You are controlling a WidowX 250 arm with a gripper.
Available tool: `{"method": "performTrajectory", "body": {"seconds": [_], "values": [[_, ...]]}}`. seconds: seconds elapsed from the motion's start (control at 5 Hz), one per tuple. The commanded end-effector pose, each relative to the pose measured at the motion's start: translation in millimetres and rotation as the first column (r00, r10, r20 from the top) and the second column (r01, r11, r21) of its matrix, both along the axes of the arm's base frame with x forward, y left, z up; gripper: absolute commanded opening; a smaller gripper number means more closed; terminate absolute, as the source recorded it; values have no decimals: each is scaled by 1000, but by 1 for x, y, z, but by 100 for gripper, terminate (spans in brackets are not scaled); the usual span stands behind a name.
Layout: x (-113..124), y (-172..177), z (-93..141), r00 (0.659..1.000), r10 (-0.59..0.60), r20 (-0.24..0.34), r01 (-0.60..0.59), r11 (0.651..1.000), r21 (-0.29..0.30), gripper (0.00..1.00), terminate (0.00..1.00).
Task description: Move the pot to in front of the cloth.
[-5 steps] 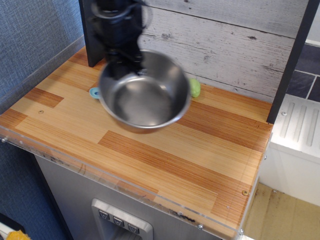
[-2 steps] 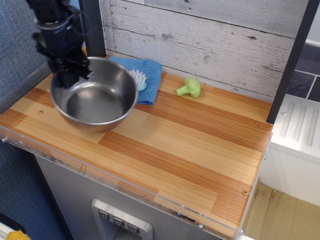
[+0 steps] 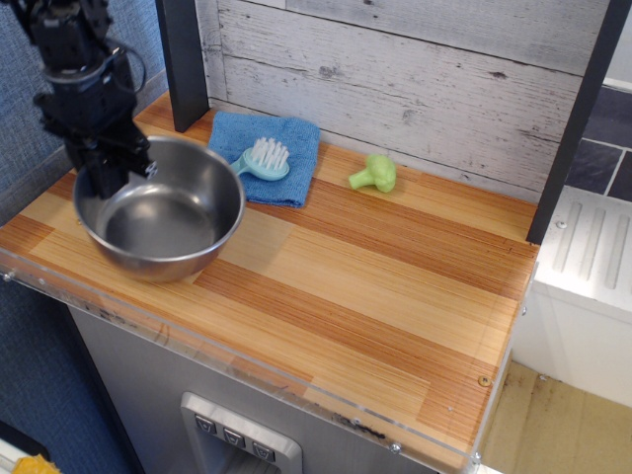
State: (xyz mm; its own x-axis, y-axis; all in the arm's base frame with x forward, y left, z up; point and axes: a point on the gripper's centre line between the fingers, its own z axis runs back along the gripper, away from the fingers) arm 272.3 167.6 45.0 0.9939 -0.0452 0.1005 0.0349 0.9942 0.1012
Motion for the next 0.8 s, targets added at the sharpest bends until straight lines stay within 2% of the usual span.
{"method": "performTrajectory", "body": {"seconds": [0.0, 0.2, 0.4, 0.6], "values": [[-7, 23, 5, 998, 58, 21, -58, 998, 10, 0, 0], [-4, 31, 4, 997, 77, 19, -77, 997, 14, 0, 0], [-10, 35, 3, 990, 139, -3, -139, 990, 27, 100, 0], [-12, 33, 3, 986, 163, -11, -163, 986, 39, 100, 0]]}}
